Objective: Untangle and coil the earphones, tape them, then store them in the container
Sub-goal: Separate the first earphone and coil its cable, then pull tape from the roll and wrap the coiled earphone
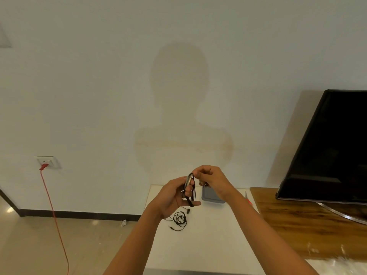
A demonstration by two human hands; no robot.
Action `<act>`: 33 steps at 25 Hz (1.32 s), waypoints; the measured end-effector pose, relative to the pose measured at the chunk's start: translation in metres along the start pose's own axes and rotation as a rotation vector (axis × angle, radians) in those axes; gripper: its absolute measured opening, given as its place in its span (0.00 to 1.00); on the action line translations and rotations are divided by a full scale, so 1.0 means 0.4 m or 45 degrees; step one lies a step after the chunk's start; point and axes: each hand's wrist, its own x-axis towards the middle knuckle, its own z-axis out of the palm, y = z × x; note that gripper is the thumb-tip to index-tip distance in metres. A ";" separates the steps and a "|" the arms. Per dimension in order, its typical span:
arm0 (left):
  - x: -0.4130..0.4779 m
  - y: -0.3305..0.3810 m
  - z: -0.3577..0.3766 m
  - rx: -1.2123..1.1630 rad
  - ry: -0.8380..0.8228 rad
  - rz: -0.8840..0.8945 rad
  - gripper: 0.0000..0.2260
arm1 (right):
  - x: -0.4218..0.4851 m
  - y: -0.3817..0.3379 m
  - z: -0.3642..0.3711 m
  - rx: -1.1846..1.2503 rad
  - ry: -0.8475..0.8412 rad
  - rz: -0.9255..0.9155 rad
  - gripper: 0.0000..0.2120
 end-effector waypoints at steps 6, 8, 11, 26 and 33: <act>0.007 -0.012 -0.004 -0.202 0.099 0.079 0.15 | -0.041 0.056 0.049 0.232 -0.060 0.175 0.13; 0.011 -0.011 -0.006 -0.196 0.136 0.112 0.14 | -0.050 0.052 0.064 0.242 -0.021 0.143 0.11; 0.016 -0.018 -0.007 -0.288 0.194 0.152 0.13 | -0.054 0.041 0.085 0.137 0.128 0.099 0.08; 0.113 -0.103 -0.091 -0.030 0.196 -0.177 0.19 | 0.015 0.131 0.028 -0.896 0.075 -0.211 0.08; 0.227 -0.271 -0.127 0.023 0.486 -0.248 0.15 | 0.069 0.367 -0.040 -0.193 0.040 0.272 0.10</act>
